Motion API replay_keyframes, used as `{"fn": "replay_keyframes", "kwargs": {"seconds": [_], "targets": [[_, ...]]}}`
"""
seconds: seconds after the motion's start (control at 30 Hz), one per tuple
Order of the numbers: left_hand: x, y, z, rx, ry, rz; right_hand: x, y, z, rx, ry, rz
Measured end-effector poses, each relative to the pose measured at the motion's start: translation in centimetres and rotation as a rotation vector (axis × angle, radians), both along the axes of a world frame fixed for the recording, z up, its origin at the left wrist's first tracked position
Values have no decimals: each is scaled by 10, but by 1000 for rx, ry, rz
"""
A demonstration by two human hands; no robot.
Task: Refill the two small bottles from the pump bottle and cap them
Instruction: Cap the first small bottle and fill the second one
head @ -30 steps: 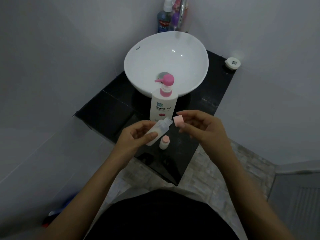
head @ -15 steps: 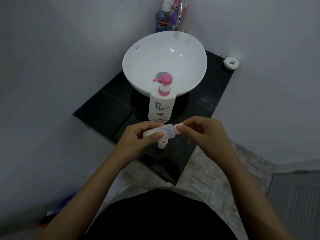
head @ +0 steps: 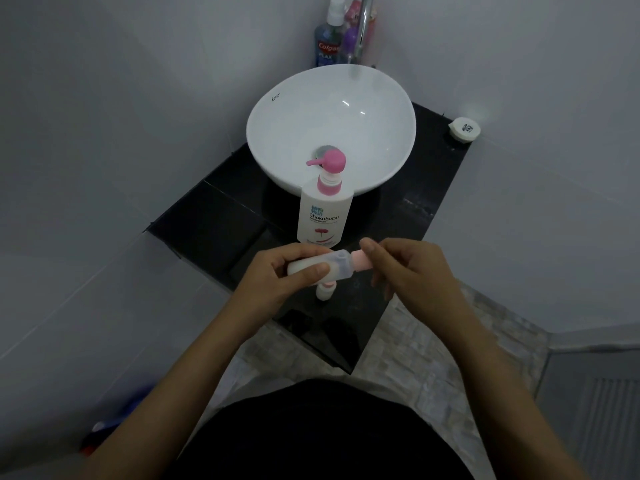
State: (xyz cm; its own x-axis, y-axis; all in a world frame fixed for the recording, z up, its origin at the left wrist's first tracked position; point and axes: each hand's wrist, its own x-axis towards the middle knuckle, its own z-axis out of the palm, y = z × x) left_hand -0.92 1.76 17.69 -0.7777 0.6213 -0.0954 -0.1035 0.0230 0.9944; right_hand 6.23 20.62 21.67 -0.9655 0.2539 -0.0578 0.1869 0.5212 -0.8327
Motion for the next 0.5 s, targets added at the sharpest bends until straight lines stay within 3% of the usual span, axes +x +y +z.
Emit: {"fn": "replay_keyframes", "kwargs": {"seconds": [0.17,0.37,0.5], "targets": [[0,0,2,13,-8,7,4,12,5,-153,24,172],[2,2,3,4,-3,2,5,3,2,-89,-3,25],[2,3,4,1,-14,8,8,12,6,-191,28,162]]}}
